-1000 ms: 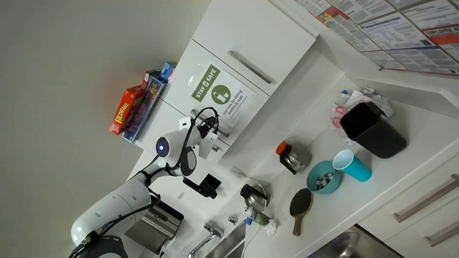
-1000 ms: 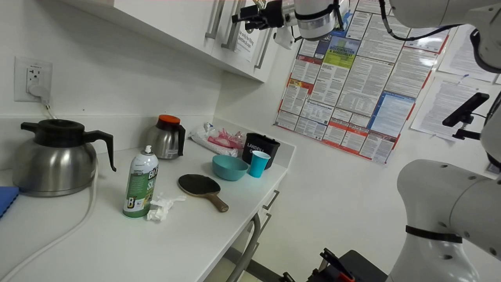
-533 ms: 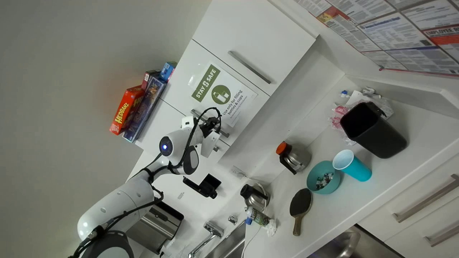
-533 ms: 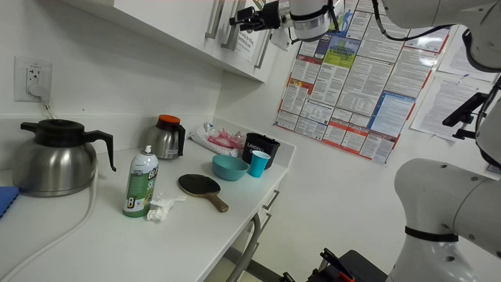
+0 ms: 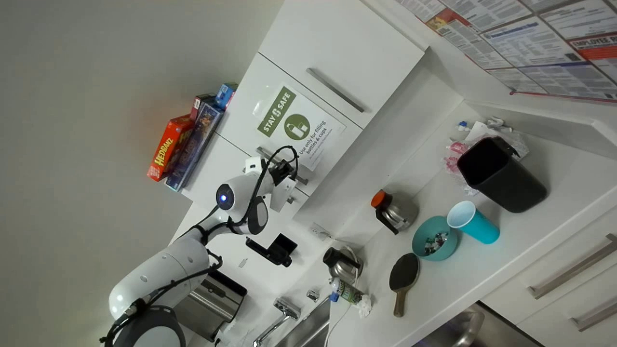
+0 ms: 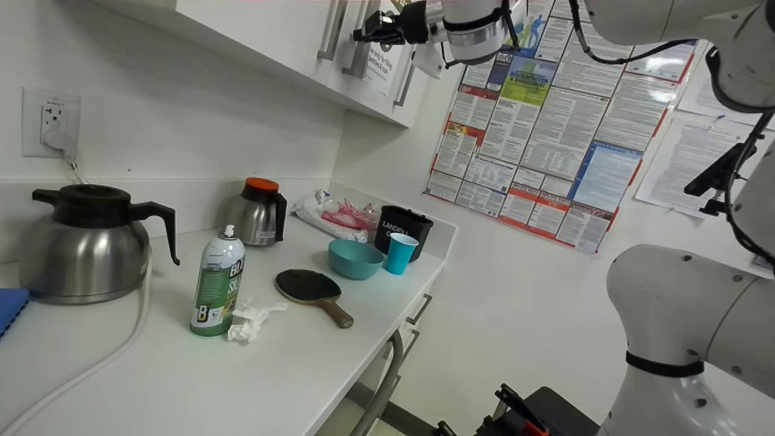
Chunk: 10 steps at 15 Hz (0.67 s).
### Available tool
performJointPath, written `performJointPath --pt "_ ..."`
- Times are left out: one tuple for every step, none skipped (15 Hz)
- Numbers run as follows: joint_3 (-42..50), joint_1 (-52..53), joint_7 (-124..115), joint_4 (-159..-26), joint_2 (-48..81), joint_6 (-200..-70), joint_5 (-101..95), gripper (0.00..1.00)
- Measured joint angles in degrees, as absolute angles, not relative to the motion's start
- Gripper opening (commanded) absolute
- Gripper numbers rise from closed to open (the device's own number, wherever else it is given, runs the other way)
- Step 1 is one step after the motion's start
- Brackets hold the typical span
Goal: Open the top right cabinet door
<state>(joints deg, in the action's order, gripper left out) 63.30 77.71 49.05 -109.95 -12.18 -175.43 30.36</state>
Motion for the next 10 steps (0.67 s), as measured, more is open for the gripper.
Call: performJointPath --pt "63.42 77.87 48.88 -109.95 -12.25 -175.43 30.36 0.04" --pt "63.42 77.85 48.74 -109.97 -12.31 -175.43 30.36 0.04" --pt "63.27 77.66 48.48 -110.0 -12.31 -175.43 30.32 0.04" --pt "62.9 77.25 48.0 -110.09 -12.31 -175.43 30.06 0.04" --pt "62.12 76.33 47.51 -110.28 -12.32 -175.43 29.69 0.04" --pt "60.94 74.97 46.73 -110.6 -12.39 -175.43 29.18 0.04" --pt "59.44 73.28 45.81 -111.05 -12.55 -175.42 28.47 0.04" --pt "57.67 71.28 44.5 -111.64 -12.84 -175.41 27.34 0.04" --pt "55.77 69.09 43.25 -112.36 -13.31 -175.38 26.06 0.04" --pt "53.77 66.82 41.94 -113.24 -14.0 -175.33 24.71 0.04"
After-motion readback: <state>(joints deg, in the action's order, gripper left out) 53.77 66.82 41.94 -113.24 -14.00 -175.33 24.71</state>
